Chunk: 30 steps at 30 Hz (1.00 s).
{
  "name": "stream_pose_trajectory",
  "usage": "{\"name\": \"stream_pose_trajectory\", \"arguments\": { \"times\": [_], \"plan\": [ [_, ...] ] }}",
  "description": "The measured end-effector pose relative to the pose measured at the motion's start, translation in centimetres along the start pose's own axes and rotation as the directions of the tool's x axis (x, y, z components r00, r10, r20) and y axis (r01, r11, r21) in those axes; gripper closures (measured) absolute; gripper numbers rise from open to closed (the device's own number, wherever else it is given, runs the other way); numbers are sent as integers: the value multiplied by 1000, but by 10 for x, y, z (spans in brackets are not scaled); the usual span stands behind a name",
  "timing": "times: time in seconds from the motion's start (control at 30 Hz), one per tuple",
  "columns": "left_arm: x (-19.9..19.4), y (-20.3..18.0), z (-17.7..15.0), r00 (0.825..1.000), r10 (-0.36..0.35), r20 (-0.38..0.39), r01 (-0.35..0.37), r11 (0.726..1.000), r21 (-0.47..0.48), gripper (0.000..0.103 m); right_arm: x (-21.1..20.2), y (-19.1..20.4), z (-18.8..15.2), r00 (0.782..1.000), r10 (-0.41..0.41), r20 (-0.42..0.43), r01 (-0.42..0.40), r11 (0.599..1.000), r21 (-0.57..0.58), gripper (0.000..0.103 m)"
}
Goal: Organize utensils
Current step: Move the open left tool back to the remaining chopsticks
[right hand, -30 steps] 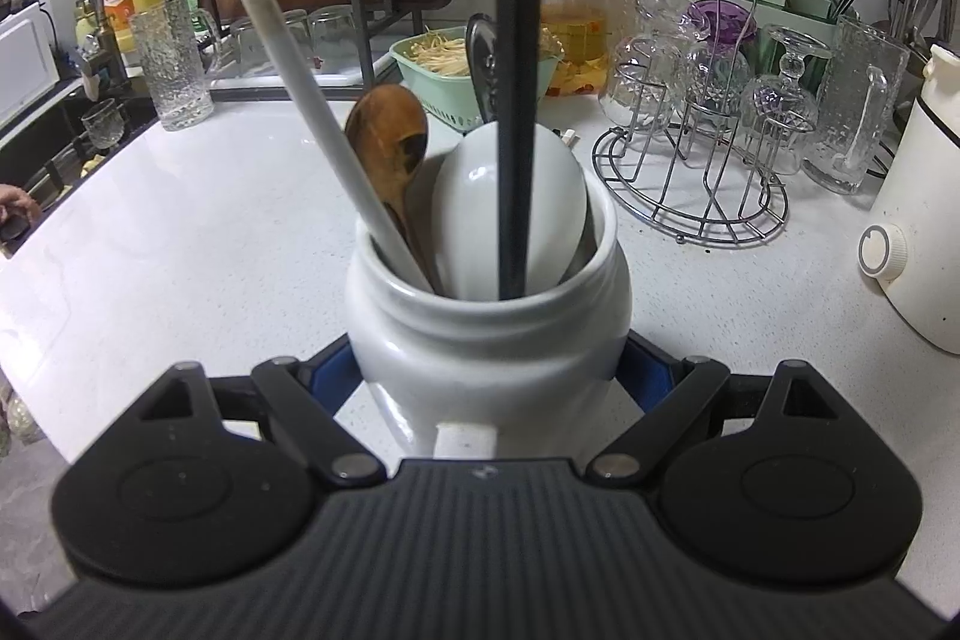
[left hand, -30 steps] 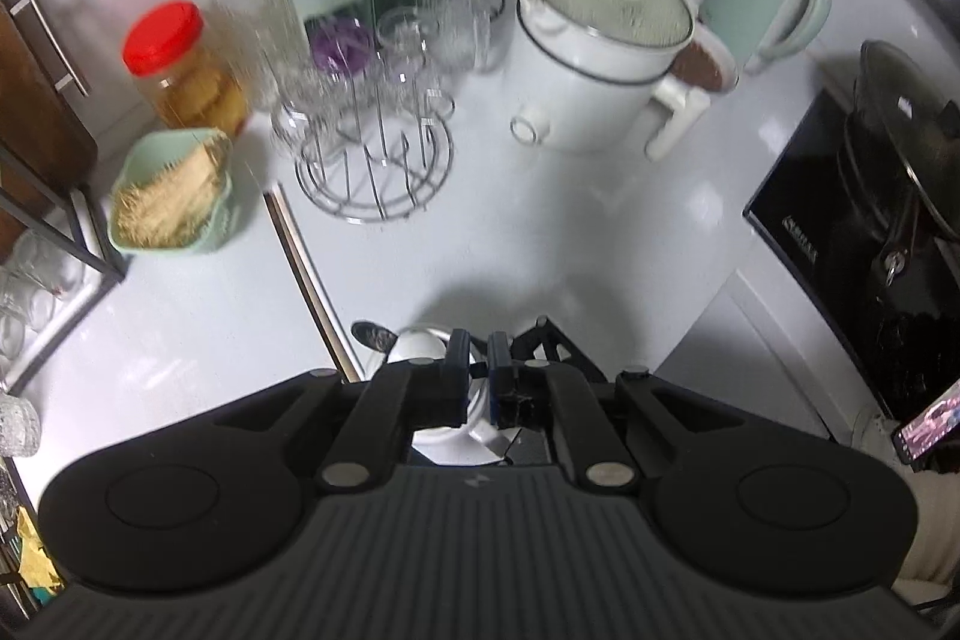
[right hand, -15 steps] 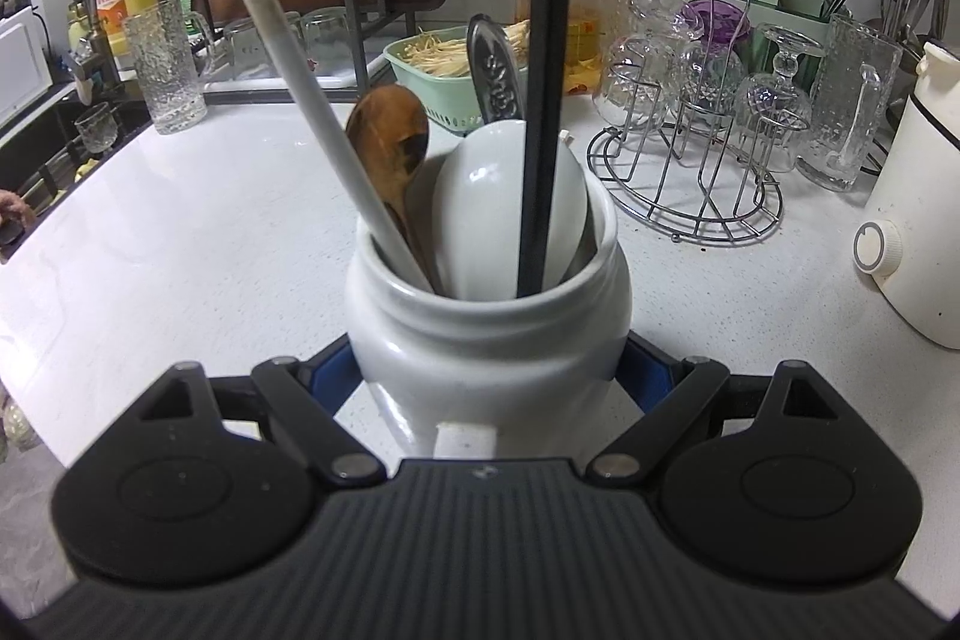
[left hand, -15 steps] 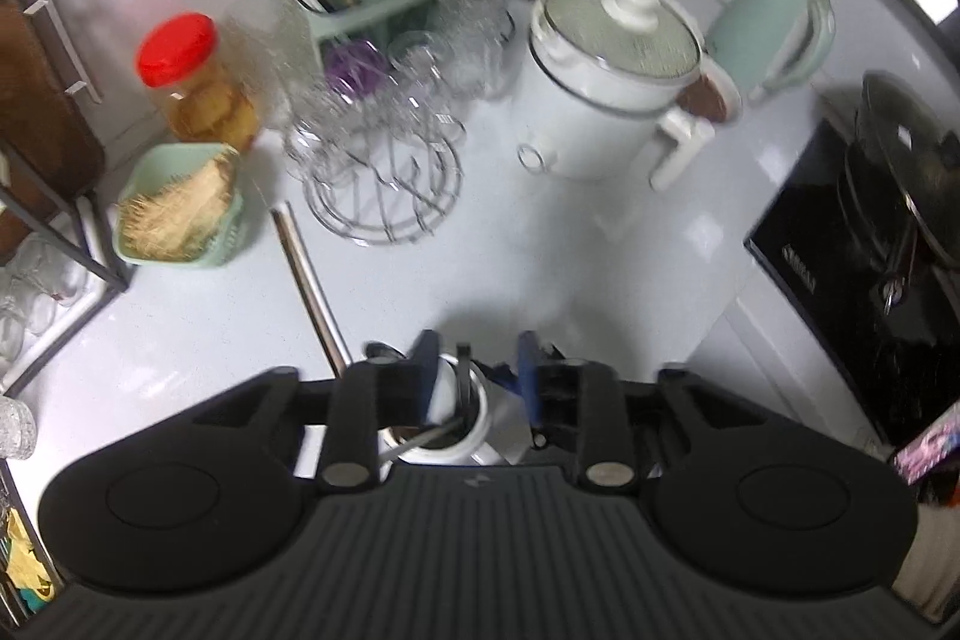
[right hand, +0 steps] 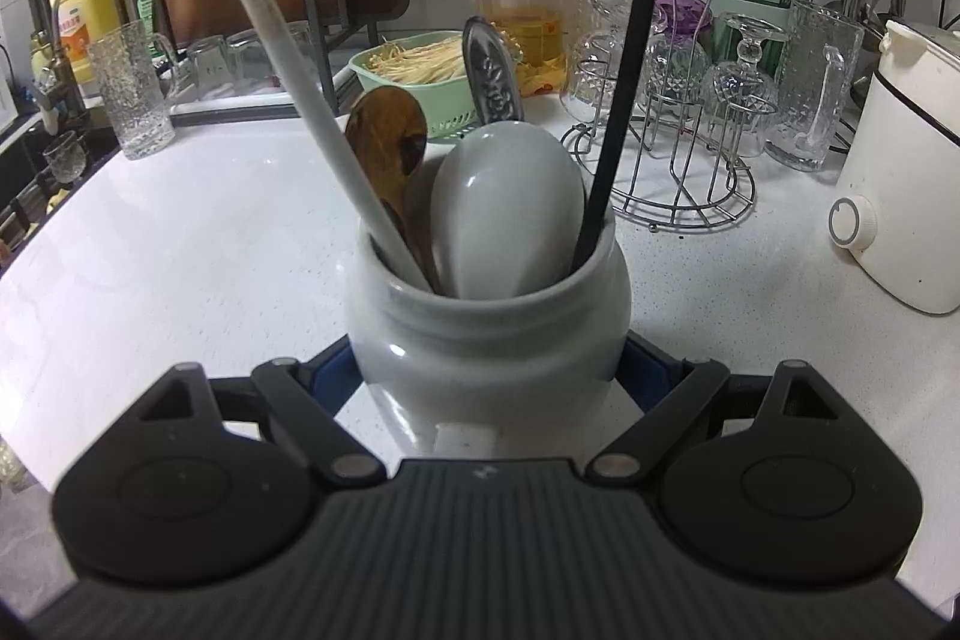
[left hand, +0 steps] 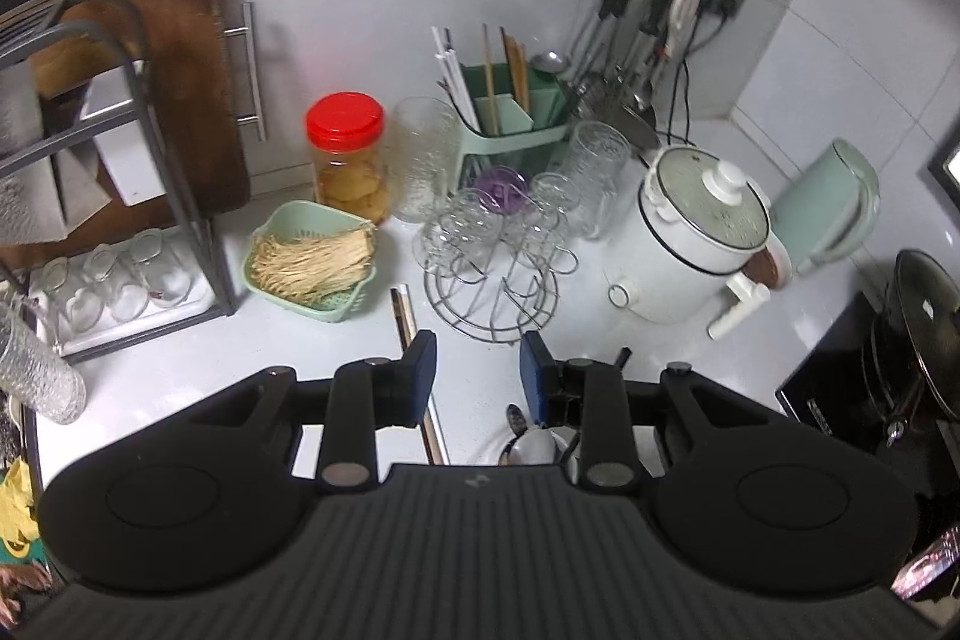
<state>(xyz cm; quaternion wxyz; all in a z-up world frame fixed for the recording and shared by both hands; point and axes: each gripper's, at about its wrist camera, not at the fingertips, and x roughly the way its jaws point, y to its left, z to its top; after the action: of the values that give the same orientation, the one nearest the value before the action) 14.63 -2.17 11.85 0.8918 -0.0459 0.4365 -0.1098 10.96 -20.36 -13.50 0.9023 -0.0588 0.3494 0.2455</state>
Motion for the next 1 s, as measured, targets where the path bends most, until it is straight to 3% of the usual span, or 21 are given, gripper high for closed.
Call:
{"name": "stream_pose_trajectory", "arguments": {
  "times": [0.37,0.67,0.8,1.0],
  "plan": [
    [5,45,-54,994,75,78,-66,991,-113,68,3,-4,0,999,-34,13,34,999,36,12],
    [51,88,-96,997,62,45,-50,971,-233,68,5,-13,2,998,-69,12,68,996,65,12],
    [76,92,-106,995,99,0,-97,977,-191,68,4,-17,1,996,-84,10,83,993,82,12],
    [106,93,-115,998,49,-28,-53,985,-162,67,3,-20,1,993,-115,8,114,988,105,12]
  ]
}}
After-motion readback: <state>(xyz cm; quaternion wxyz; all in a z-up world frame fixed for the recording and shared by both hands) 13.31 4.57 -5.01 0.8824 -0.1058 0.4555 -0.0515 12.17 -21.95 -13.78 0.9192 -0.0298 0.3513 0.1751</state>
